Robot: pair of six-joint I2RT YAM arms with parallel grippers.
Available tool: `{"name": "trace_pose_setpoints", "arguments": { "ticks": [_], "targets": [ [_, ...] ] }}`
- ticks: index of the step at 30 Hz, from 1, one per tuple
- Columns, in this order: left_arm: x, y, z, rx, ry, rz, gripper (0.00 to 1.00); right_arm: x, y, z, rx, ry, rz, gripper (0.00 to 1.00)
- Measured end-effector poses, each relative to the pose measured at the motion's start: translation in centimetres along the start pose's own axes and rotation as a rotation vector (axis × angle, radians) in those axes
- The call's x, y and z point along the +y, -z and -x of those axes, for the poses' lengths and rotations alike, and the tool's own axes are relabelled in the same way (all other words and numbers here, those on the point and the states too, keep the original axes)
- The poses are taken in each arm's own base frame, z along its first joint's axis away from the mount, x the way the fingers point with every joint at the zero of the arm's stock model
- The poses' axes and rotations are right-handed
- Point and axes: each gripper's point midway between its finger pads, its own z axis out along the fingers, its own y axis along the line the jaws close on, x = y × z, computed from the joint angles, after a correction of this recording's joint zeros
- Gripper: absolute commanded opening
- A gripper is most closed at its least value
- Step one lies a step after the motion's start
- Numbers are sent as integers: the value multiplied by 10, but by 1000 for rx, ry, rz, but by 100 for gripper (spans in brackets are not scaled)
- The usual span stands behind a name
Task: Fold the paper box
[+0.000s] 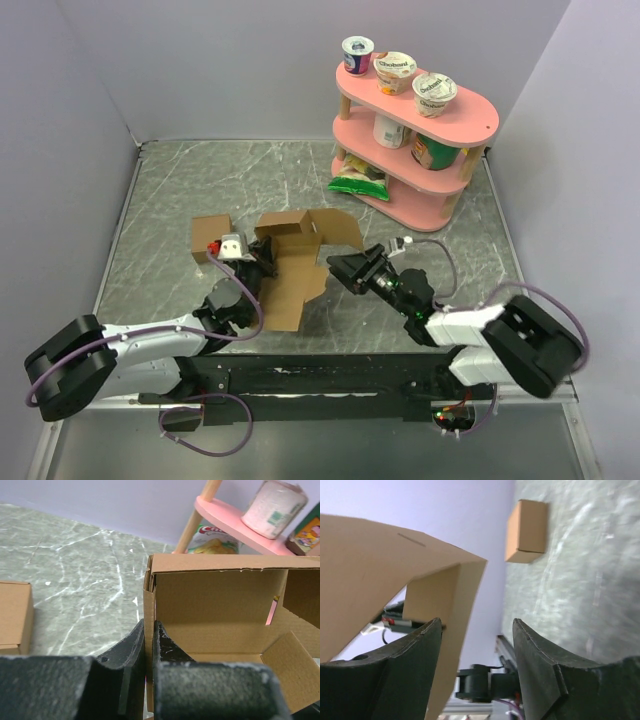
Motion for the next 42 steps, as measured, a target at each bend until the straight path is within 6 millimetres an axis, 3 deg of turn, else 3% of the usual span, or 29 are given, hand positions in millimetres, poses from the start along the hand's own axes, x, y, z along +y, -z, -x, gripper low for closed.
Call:
{"name": "trace_pose_setpoints", "arguments": {
  "ticks": [5, 14, 24, 27, 33, 42],
  "targets": [
    [-7, 5, -4, 4, -12, -13, 2, -1, -19, -7, 48, -41, 21, 64],
    [-5, 6, -11, 12, -46, 8, 2, -6, -21, -10, 60, -64, 15, 63],
    [-12, 6, -9, 0, -23, -2, 2, 34, -12, -4, 41, -12, 135, 63],
    [-15, 7, -6, -9, -10, -7, 1, 38, -11, -4, 41, -3, 147, 62],
    [-19, 11, -8, -12, -9, 2, 1, 40, -13, -4, 41, 15, 152, 58],
    [-25, 16, -9, -18, -35, 18, 2, 31, -14, -5, 47, 41, 105, 43]
  ]
}}
